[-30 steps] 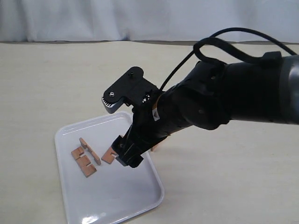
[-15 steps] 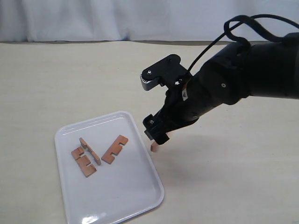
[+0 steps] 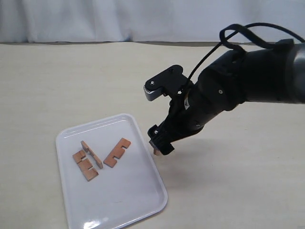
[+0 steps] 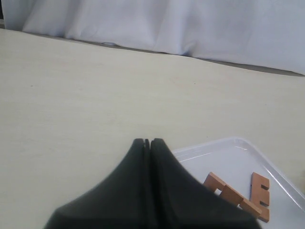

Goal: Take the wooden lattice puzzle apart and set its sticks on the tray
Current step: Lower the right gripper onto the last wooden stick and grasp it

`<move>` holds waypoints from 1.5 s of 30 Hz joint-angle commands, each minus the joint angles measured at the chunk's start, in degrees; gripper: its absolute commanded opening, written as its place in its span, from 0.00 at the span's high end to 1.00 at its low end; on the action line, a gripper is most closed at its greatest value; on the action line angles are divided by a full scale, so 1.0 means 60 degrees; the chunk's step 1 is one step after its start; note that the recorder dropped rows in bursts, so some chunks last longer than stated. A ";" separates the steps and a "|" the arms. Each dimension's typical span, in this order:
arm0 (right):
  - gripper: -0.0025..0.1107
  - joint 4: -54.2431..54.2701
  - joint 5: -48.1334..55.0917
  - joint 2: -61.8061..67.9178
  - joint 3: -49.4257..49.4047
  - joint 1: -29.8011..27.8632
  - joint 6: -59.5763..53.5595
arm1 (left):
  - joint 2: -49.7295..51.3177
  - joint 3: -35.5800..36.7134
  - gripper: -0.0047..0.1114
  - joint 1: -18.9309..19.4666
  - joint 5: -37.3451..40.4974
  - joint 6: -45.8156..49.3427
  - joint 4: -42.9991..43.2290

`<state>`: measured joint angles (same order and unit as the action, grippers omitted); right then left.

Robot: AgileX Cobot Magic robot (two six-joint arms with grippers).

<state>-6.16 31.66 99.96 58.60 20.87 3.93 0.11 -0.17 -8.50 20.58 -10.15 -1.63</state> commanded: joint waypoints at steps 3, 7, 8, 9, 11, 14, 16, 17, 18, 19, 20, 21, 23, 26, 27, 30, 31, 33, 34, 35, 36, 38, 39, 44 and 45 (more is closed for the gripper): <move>0.13 -0.0030 -0.0324 0.0677 0.0169 -0.0039 -0.0272 | -0.0018 0.0029 0.96 0.0022 -0.0126 0.0005 -0.0061; 0.13 0.0520 -0.0023 0.1108 0.0815 -0.0039 -0.0272 | -0.0018 0.0029 0.96 0.0022 -0.0126 0.0005 -0.0061; 0.13 0.0520 -0.0004 0.1207 0.0975 -0.0039 -0.0272 | -0.0018 0.0029 0.96 0.0022 -0.0126 0.0005 -0.0061; 0.13 0.0520 -0.0004 0.1312 0.1106 -0.0039 -0.0272 | -0.0018 0.0029 0.96 0.0022 -0.0126 0.0005 -0.0061; 0.13 0.0520 0.0016 0.1445 0.1309 -0.0039 -0.0272 | -0.0018 0.0029 0.96 0.0022 -0.0126 0.0005 -0.0061; 0.13 0.0520 0.0156 0.1630 0.1448 -0.0039 -0.0143 | -0.0018 0.0029 0.96 0.0022 -0.0126 0.0005 -0.0061; 0.13 0.0520 0.0367 0.1757 0.1546 -0.0039 0.0290 | -0.0018 0.0029 0.96 0.0022 -0.0126 0.0005 -0.0061; 0.13 0.0520 0.0463 0.1831 0.1587 -0.0039 0.0514 | -0.0018 0.0029 0.96 0.0022 -0.0126 0.0005 -0.0061; 0.13 0.0520 0.0548 0.1862 0.1625 -0.0039 0.0734 | -0.0018 0.0029 0.96 0.0022 -0.0126 0.0005 -0.0061; 0.14 0.0520 0.0587 0.1906 0.1647 -0.0039 0.0907 | -0.0018 0.0029 0.96 0.0022 -0.0126 0.0005 -0.0061; 0.15 0.0520 0.0587 0.1921 0.1664 -0.0039 0.1010 | -0.0018 0.0029 0.96 0.0022 -0.0126 0.0005 -0.0061; 0.16 0.0520 0.0604 0.1947 0.1664 -0.0039 0.1166 | -0.0018 0.0029 0.96 0.0022 -0.0126 0.0005 -0.0061; 0.17 0.0433 0.0654 0.1990 0.1664 -0.0039 0.1653 | -0.0018 0.0029 0.96 0.0022 -0.0126 0.0005 -0.0061; 0.18 0.0190 0.0675 0.1990 0.1664 -0.0039 0.2559 | -0.0018 0.0029 0.96 0.0022 -0.0126 0.0005 -0.0061; 0.18 0.0151 0.0675 0.1990 0.1664 -0.0039 0.2812 | -0.0018 0.0029 0.96 0.0022 -0.0126 0.0005 -0.0061; 0.18 0.0126 0.0675 0.2026 0.1664 -0.0039 0.3350 | -0.0018 0.0029 0.96 0.0022 -0.0126 0.0005 -0.0061; 0.20 0.0126 0.0675 0.2053 0.1664 -0.0039 0.3565 | -0.0018 0.0029 0.96 0.0022 -0.0126 0.0005 -0.0061; 0.24 0.0126 0.0697 0.2112 0.1664 -0.0039 0.3917 | -0.0018 0.0029 0.96 0.0022 -0.0126 0.0005 -0.0061; 0.27 0.0126 0.0697 0.2111 0.1664 -0.0039 0.4116 | -0.0018 0.0029 0.96 0.0022 -0.0126 0.0005 -0.0061; 0.29 0.0126 0.0697 0.2111 0.1664 -0.0039 0.4270 | -0.0018 0.0029 0.96 0.0022 -0.0126 0.0005 -0.0061; 0.32 0.0126 0.0697 0.2111 0.1664 -0.0039 0.4394 | -0.0018 0.0029 0.96 0.0022 -0.0126 0.0005 -0.0061; 0.40 0.0168 0.0763 0.2111 0.1664 -0.0018 0.4660 | -0.0018 0.0029 0.96 0.0022 -0.0126 0.0005 -0.0061; 0.41 0.0168 0.0760 0.2111 0.1664 -0.0018 0.4850 | -0.0018 0.0029 0.96 0.0022 -0.0126 0.0005 -0.0061; 0.41 0.0168 0.0776 0.2259 0.1627 -0.0018 0.5596 | -0.0018 0.0029 0.96 0.0022 -0.0126 0.0005 -0.0061; 0.41 0.0168 0.0776 0.2314 0.1627 -0.0018 0.5731 | -0.0018 0.0029 0.96 0.0022 -0.0126 0.0005 -0.0061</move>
<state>-4.70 36.02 113.01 68.17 20.87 36.40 0.11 -0.17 -8.50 20.58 -10.06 -1.63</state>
